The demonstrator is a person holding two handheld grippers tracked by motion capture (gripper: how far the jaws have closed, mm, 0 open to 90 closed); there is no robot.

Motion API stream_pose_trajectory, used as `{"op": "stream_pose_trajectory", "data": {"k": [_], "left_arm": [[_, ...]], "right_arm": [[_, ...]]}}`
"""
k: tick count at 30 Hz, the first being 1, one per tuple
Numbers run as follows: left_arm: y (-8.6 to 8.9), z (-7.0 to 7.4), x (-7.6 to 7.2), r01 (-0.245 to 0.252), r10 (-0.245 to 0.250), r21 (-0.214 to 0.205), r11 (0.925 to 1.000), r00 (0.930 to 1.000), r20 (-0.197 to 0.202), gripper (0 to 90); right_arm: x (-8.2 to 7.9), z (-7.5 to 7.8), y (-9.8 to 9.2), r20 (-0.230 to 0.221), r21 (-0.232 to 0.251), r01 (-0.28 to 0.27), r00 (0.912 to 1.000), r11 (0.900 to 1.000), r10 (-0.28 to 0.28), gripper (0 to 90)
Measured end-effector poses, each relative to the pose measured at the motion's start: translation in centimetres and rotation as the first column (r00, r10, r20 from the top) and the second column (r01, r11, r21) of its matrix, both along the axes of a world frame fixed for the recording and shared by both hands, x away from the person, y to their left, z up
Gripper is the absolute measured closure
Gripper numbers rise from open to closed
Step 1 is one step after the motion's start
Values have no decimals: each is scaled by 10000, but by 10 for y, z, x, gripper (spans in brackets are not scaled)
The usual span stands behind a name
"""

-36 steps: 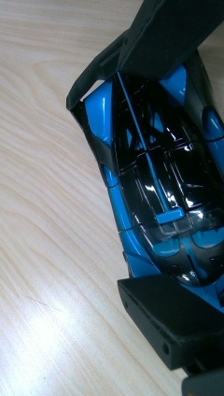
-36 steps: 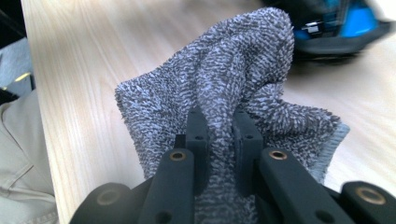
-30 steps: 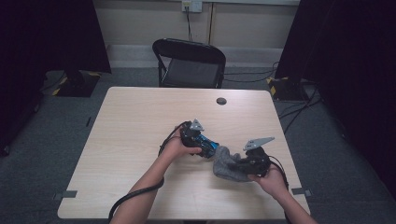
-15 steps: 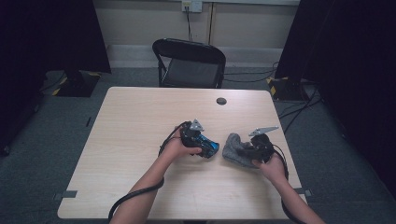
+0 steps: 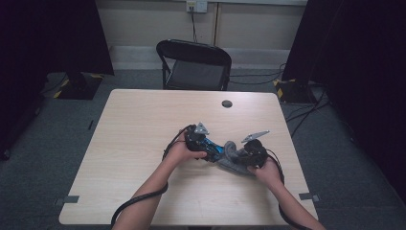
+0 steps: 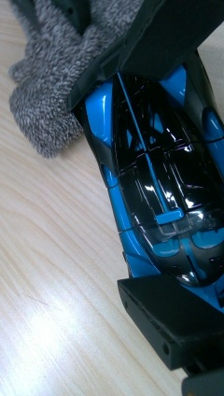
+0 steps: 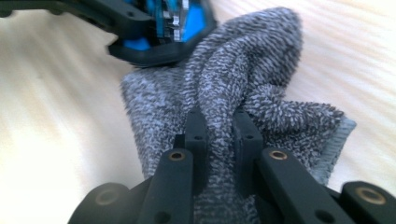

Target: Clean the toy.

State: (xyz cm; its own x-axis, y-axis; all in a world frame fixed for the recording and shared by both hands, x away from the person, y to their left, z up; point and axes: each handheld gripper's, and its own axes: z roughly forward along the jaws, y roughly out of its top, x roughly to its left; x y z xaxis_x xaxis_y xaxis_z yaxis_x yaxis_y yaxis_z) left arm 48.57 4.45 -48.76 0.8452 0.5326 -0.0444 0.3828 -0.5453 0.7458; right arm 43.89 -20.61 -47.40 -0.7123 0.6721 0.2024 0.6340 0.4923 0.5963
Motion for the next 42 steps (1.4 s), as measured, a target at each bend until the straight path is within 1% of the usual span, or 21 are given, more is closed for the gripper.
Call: {"op": "stream_pose_trajectory", "data": {"k": [1, 3, 8, 10, 12, 20, 25, 26, 29, 30, 32, 33, 35, 36, 39, 40, 41, 42], "left_arm": [[0, 0, 0, 6, -6, 24, 10000, 10000, -12, 0], [0, 0, 0, 11, -11, 34, 10000, 10000, -12, 0], [0, 0, 0, 21, -21, 42, 10000, 10000, -3, 0], [0, 0, 0, 23, -23, 32, 10000, 10000, 5, 0], [0, 0, 0, 24, -24, 55, 10000, 10000, 8, 0], [0, 0, 0, 3, -3, 13, 10000, 10000, 14, 0], [0, 0, 0, -15, 15, -14, 10000, 10000, 29, 0], [0, 0, 0, -20, 20, -13, 10000, 10000, 32, 0], [0, 0, 0, -42, 43, -34, 10000, 10000, 62, 0], [0, 0, -1, -49, 49, -56, 10000, 10000, 59, 0], [0, -1, -1, -50, 50, -58, 10000, 10000, 63, 0], [0, 0, -1, -34, 34, -40, 10000, 10000, 56, 0], [0, 0, -1, -32, 32, -53, 10000, 10000, 47, 0], [0, -1, -1, -24, 24, -77, 10000, 10000, 71, 0], [1, -1, -1, -34, 35, -59, 10000, 10000, 67, 0], [0, -1, -1, -43, 44, -82, 10000, 10000, 72, 0], [0, -1, -2, -60, 60, -93, 9999, 10000, 69, 0], [0, -1, -2, -62, 63, -93, 9999, 10000, 68, 0]], "right_arm": [[-2, 0, 2, 130, -178, -106, 9999, 9998, 108, 800], [-4, 0, 2, 144, -188, -185, 9997, 9997, 187, 800], [-12, -1, 7, 31, -24, -543, 9985, 9985, 543, 801], [-14, -1, 8, 22, -25, -603, 9982, 9982, 603, 800], [-17, -1, 12, -53, 91, -750, 9972, 9971, 751, 800], [-24, -1, 22, -112, 199, -1108, 9938, 9936, 1110, 800], [-29, -2, 29, -194, 314, -1400, 9899, 9897, 1407, 801], [-30, -2, 33, -222, 334, -1533, 9878, 9876, 1541, 800], [-32, -2, 35, -240, 368, -1624, 9863, 9860, 1634, 800], [-34, -2, 38, -355, 558, -1749, 9836, 9830, 1770, 800], [-35, -3, 39, -363, 596, -1803, 9825, 9818, 1826, 800], [-39, -2, 42, -320, 559, -1975, 9794, 9787, 1995, 800], [-41, -1, 42, -301, 539, -2057, 9778, 9771, 2075, 800], [-46, 0, 40, -261, 661, -2174, 9753, 9738, 2195, 799], [-51, 2, 36, -215, 675, -2193, 9750, 9733, 2212, 798], [-54, 5, 30, -194, 710, -2120, 9767, 9747, 2138, 798], [-54, 5, 30, -194, 710, -2120, 9767, 9747, 2138, 798], [-55, 9, 22, -115, 718, -1990, 9797, 9774, 2003, 797]]}}
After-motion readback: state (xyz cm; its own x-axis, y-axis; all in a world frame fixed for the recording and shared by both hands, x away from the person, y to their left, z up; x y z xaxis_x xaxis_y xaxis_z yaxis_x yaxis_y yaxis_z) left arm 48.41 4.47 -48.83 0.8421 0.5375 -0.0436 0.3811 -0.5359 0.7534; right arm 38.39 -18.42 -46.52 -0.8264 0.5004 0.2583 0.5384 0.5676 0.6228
